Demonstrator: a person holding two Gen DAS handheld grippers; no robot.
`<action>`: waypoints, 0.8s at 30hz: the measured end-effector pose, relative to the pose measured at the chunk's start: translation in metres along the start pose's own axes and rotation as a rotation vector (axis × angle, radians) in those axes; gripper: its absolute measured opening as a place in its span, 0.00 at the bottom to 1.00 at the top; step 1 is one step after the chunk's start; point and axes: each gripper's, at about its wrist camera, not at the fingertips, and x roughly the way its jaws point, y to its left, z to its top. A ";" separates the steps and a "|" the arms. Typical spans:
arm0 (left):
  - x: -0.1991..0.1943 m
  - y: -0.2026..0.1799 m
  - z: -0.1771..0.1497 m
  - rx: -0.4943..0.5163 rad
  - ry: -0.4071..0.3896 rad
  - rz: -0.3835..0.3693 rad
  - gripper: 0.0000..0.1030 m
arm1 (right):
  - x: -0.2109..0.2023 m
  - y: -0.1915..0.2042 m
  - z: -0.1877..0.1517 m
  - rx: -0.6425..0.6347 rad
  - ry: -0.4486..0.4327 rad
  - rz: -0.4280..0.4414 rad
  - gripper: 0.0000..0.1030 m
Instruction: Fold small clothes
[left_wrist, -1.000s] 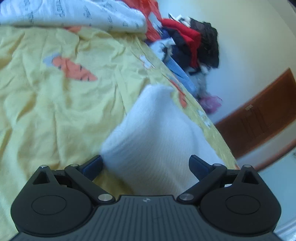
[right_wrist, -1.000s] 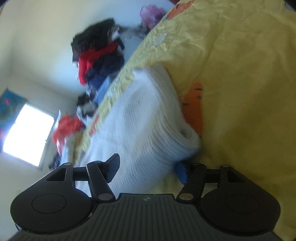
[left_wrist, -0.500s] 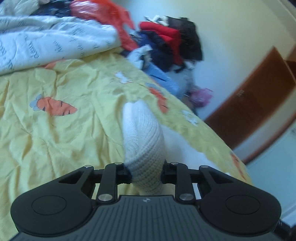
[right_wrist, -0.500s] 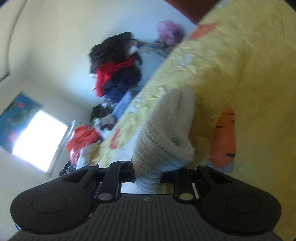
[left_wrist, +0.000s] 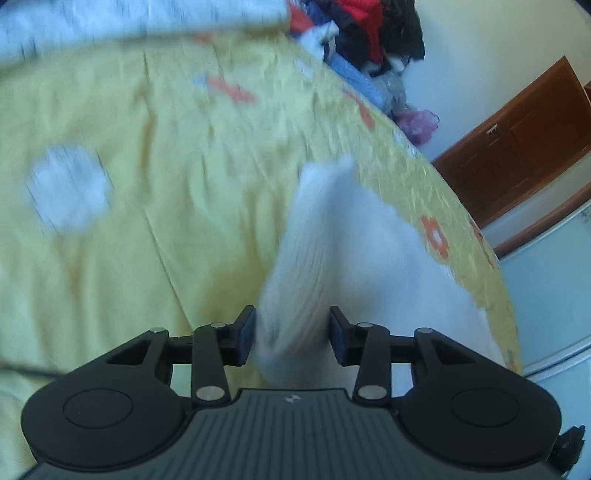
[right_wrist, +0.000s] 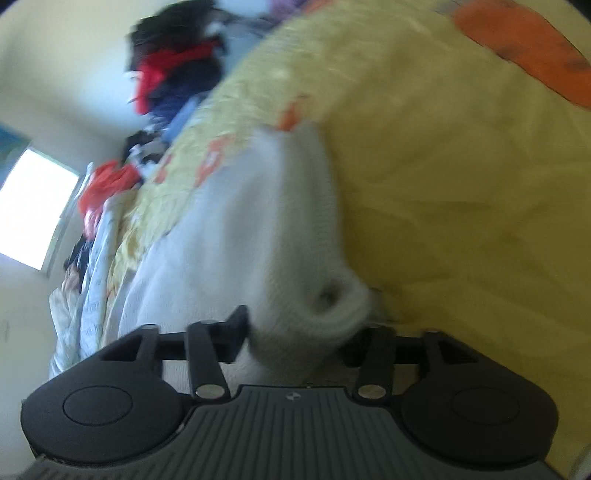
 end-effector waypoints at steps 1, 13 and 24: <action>-0.016 0.000 0.008 0.019 -0.067 -0.001 0.40 | -0.012 -0.004 0.005 0.024 -0.031 0.006 0.57; 0.078 -0.090 0.102 0.420 -0.128 0.154 0.84 | 0.066 0.087 0.124 -0.467 -0.133 -0.085 0.66; 0.187 -0.130 0.081 0.559 0.036 0.198 0.10 | 0.137 0.106 0.125 -0.598 0.007 -0.140 0.13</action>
